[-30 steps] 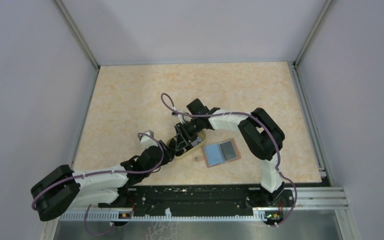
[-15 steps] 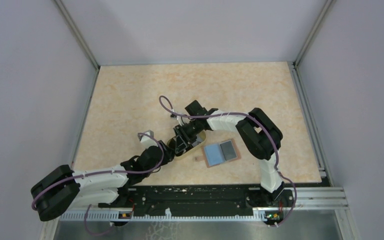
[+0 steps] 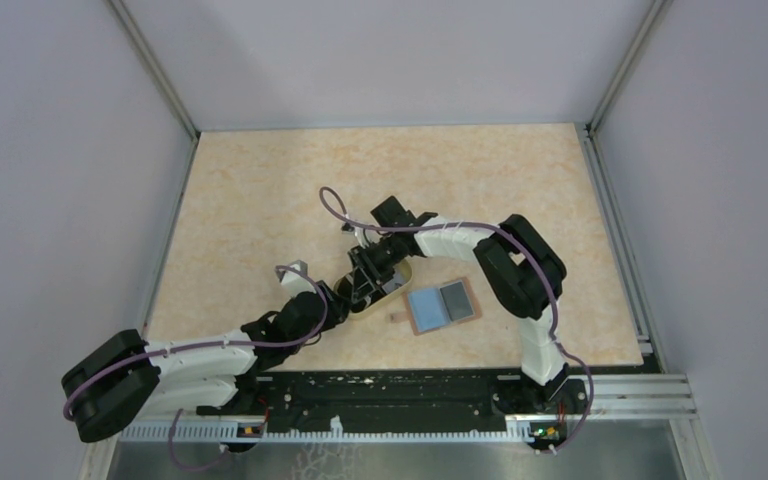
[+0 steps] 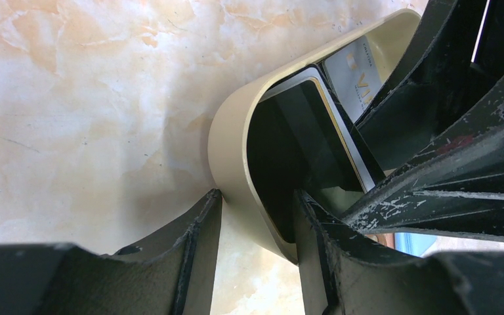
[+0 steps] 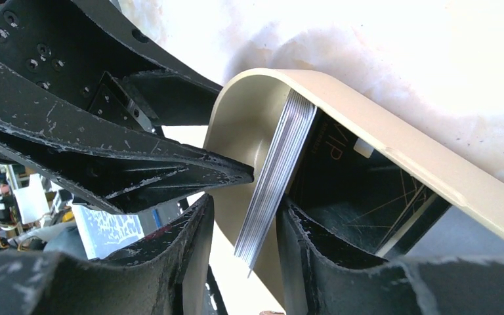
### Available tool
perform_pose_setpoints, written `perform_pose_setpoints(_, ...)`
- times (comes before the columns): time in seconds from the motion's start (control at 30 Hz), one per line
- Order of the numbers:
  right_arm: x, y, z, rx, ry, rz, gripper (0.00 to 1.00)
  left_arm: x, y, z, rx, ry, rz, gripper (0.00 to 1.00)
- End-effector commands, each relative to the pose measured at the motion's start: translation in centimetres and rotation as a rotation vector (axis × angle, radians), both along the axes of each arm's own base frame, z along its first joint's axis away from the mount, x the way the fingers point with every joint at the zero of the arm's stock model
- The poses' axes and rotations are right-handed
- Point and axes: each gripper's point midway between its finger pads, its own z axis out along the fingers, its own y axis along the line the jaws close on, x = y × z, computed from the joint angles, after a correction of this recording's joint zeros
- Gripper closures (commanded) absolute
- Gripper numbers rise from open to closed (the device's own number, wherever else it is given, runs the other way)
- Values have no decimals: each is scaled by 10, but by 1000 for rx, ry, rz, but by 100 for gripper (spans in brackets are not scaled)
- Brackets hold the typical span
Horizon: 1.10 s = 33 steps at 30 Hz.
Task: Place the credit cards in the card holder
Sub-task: Pick up the credit card from the storage box.
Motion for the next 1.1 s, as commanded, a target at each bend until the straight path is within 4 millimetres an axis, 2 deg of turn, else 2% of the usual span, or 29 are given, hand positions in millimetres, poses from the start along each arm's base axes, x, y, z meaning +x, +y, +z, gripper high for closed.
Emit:
perform_pose_setpoints(0.0,14,6,26,69,-47,3,61,6,-7,13,-61,-24,8,50)
perform_pose_setpoints(0.73,34,-12,26,72,-29,-53,65,6,-7,13,-64,-23,3,50)
perform_pose_setpoints(1.07,40,-17,26,73,-19,-77,72,6,-6,12,-62,-23,4,50)
